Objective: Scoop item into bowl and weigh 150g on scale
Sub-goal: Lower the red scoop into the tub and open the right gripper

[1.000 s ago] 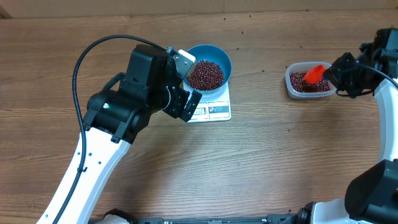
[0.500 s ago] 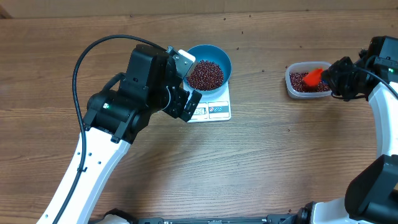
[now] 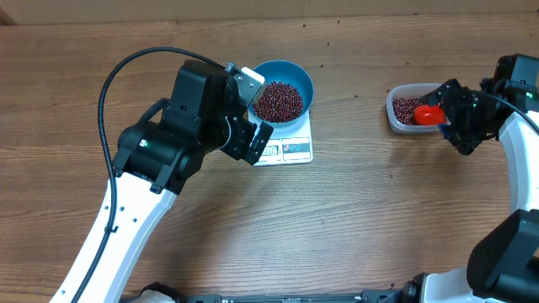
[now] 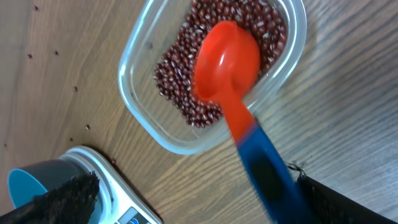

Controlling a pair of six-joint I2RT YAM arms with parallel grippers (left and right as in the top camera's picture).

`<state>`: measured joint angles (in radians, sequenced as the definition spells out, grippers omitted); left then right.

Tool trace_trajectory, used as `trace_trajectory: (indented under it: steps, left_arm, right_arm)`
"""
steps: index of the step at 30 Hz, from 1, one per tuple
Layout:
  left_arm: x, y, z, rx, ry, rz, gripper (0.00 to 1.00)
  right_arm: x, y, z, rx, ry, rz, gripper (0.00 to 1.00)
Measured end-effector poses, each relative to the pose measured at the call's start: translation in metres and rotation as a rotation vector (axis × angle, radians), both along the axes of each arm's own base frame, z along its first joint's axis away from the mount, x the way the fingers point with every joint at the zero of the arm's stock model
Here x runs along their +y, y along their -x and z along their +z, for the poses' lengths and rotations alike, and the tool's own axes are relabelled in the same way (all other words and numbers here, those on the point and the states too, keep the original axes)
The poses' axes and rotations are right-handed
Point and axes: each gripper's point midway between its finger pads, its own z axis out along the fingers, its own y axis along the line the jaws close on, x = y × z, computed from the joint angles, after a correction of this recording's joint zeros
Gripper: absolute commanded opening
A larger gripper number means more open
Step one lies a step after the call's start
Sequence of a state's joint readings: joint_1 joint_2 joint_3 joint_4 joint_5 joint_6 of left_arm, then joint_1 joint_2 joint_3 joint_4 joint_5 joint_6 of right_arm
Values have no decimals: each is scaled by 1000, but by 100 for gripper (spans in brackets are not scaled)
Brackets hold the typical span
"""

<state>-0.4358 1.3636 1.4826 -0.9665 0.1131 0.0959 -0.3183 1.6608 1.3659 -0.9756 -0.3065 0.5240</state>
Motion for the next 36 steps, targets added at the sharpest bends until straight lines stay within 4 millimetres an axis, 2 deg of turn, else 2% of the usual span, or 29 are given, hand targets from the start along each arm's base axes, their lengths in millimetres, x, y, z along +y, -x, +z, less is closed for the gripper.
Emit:
trace_trajectory:
  steps: [9, 14, 18, 21, 25, 28, 32, 36]
  left_arm:
    - [0, 0, 0, 0, 0, 0, 100]
    - [0, 0, 0, 0, 0, 0, 100]
    - [0, 0, 0, 0, 0, 0, 100]
    - [0, 0, 0, 0, 0, 0, 99]
    - [0, 0, 0, 0, 0, 0, 100]
    - [0, 0, 0, 0, 0, 0, 99]
    - [0, 0, 0, 0, 0, 0, 100]
    - [0, 0, 0, 0, 0, 0, 100]
  right_arm:
    - [6, 6, -1, 7, 2, 83, 100]
    - [16, 17, 8, 26, -22, 163, 100]
    - [21, 20, 44, -26, 8, 245, 100]
    - [31, 29, 93, -116, 58, 320, 100]
    - [54, 58, 158, -253, 124, 397, 100]
    - [65, 85, 189, -330, 157, 419, 100]
    - [72, 111, 206, -375, 182, 422, 100]
    - [77, 130, 200, -321, 159, 426, 100]
